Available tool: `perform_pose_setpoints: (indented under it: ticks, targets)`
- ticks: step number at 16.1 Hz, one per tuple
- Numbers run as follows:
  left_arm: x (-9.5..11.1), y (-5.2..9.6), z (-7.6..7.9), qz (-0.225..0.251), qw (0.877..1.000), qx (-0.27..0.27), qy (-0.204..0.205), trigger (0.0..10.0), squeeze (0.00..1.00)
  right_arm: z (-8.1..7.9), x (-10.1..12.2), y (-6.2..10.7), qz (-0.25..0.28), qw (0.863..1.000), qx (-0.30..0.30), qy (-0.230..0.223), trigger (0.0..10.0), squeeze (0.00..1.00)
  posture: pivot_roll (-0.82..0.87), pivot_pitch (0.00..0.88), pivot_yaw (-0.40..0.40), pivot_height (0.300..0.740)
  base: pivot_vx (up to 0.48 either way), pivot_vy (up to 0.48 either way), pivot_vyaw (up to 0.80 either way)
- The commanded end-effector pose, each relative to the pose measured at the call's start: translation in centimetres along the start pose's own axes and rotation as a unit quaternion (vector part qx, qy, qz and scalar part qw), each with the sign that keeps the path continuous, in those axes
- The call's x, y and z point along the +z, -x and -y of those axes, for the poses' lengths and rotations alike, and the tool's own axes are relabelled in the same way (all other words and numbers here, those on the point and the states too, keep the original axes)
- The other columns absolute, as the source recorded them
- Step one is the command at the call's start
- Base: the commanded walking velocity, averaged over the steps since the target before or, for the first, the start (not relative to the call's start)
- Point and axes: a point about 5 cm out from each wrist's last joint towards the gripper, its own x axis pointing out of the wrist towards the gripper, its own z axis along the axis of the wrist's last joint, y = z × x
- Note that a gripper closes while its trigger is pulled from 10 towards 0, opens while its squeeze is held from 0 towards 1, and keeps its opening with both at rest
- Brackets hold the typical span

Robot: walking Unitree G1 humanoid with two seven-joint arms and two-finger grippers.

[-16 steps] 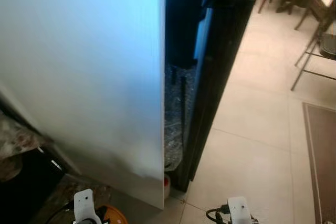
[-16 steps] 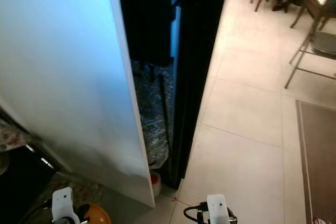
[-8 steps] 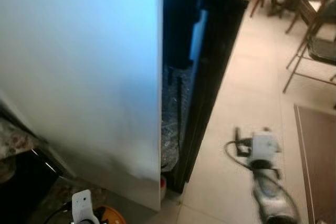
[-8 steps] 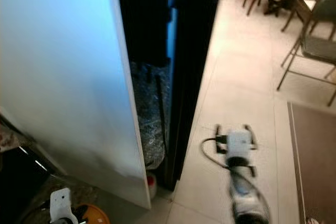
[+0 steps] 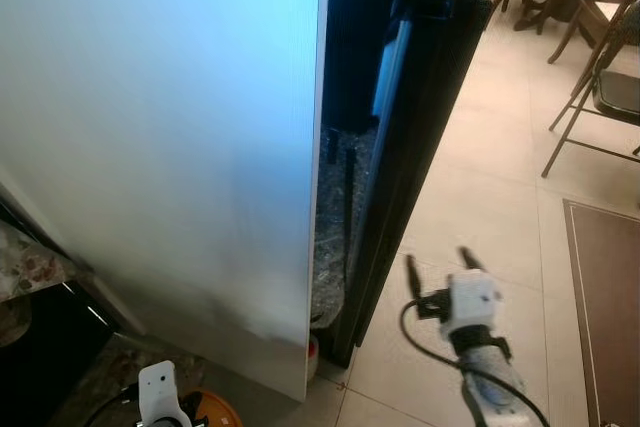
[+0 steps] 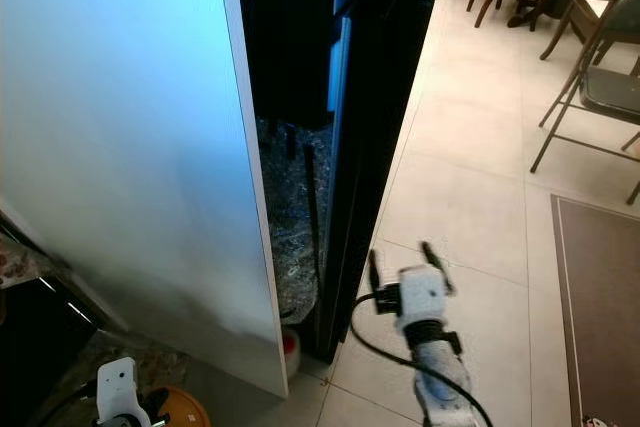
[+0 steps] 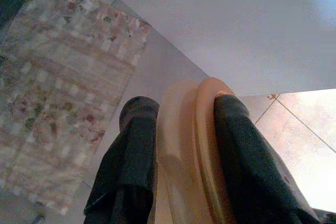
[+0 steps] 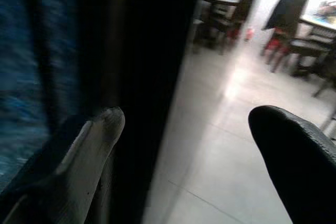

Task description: Restocking fridge

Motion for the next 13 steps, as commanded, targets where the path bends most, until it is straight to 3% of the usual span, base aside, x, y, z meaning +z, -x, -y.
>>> perform_pose_setpoints:
  ticks: [1,5,6,7,8,9,12,13]
  targets:
    - [-1.1,0.2,0.0,-0.022,1.000,0.002,0.002,10.0,0.00,-0.3,0.1,-0.1,-0.009,1.000,0.026,-0.010,10.0,0.00,-0.01,0.012,-0.039,0.740,0.000,0.000,0.00]
    - [-1.2,0.2,0.0,-0.023,1.000,0.002,0.002,10.0,0.00,0.1,0.0,-0.3,-0.019,0.999,0.032,-0.022,10.0,0.00,-0.01,0.000,-0.033,0.740,0.000,0.000,0.00]
    - [-1.2,0.2,0.1,-0.024,1.000,0.001,0.001,10.0,0.00,0.1,0.2,-0.8,-0.023,0.998,0.033,-0.045,10.0,0.33,-0.01,0.000,-0.036,0.740,0.000,0.000,0.00]
    - [-1.1,0.2,0.2,-0.024,1.000,0.000,0.000,10.0,0.00,0.1,0.3,-1.0,-0.025,0.998,0.038,-0.045,10.0,0.78,-0.01,0.000,-0.036,0.740,0.000,0.000,0.00]
    - [-1.0,0.2,0.3,-0.022,1.000,-0.002,0.002,10.0,0.00,0.2,0.5,-1.4,-0.025,0.998,0.036,-0.052,10.0,0.81,-0.01,0.000,-0.037,0.740,0.000,0.000,0.00]
    - [-1.0,0.1,0.3,-0.020,1.000,-0.002,0.003,10.0,0.00,0.2,0.7,-1.8,-0.023,0.997,0.044,-0.058,10.0,1.00,-0.01,0.001,-0.038,0.740,0.000,0.000,0.00]
    - [-0.9,0.1,0.4,-0.020,1.000,0.000,0.004,10.0,0.00,0.2,1.1,-3.1,-0.025,0.996,0.055,-0.063,10.0,1.00,-0.01,0.019,-0.038,0.740,0.000,0.000,0.00]
    - [-1.0,0.1,0.4,-0.021,1.000,-0.001,0.005,10.0,0.00,0.2,1.2,-3.6,-0.028,0.997,0.050,-0.056,10.0,0.19,-0.01,0.023,-0.038,0.740,0.000,0.000,0.00]
